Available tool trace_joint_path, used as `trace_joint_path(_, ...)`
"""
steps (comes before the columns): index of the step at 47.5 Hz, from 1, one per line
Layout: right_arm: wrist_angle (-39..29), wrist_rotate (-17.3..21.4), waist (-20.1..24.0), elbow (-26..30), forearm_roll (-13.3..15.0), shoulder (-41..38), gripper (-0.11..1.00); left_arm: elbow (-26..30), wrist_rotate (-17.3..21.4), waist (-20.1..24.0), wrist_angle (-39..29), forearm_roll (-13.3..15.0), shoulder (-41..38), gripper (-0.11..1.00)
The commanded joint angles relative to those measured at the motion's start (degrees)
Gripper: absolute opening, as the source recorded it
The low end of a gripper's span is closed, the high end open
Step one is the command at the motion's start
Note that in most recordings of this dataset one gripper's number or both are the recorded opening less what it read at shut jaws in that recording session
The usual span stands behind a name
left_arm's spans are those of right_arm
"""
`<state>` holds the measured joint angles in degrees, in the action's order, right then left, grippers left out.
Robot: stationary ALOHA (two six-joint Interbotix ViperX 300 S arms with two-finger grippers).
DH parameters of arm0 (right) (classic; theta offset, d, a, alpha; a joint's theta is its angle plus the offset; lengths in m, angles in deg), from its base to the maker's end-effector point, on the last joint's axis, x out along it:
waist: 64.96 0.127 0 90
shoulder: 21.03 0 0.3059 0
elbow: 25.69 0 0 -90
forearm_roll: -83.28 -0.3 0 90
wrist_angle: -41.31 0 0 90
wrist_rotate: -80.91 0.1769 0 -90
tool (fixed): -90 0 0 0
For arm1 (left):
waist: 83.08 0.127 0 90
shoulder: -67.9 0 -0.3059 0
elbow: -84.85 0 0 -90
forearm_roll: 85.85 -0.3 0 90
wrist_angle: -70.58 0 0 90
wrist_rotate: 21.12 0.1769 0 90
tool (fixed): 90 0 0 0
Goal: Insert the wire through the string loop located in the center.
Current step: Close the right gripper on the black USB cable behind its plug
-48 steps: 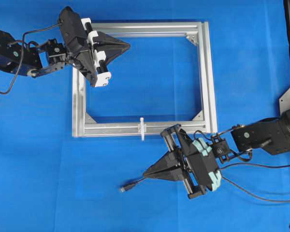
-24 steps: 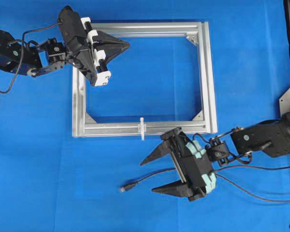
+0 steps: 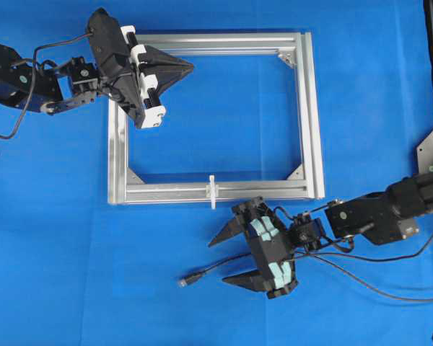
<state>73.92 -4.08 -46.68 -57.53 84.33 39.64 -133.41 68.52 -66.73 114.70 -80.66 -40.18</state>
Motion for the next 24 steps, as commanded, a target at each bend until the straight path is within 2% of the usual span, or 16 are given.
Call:
trace_joint_path(1, 0.2, 0.1, 0.4, 1.0, -0.3, 0.3, 0.72, 0.6, 0.1, 0.2, 0.2, -0.1, 1.5, 0.00)
trace_joint_path(10, 0.2, 0.1, 0.4, 1.0, -0.4, 0.1, 0.70, 0.6, 0.1, 0.2, 0.2, -0.2, 1.5, 0.00)
trace_joint_path(14, 0.2, 0.0, 0.4, 1.1, -0.4, 0.2, 0.65, 0.6, 0.1, 0.2, 0.2, -0.2, 1.5, 0.00)
trace_joint_path(17, 0.2, -0.1, 0.4, 0.9, -0.3, 0.2, 0.54, 0.6, 0.1, 0.2, 0.2, -0.2, 1.6, 0.00)
trace_joint_path(24, 0.2, -0.1, 0.4, 0.8, -0.2, 0.2, 0.18, 0.5, 0.1, 0.2, 0.2, -0.1, 1.5, 0.00)
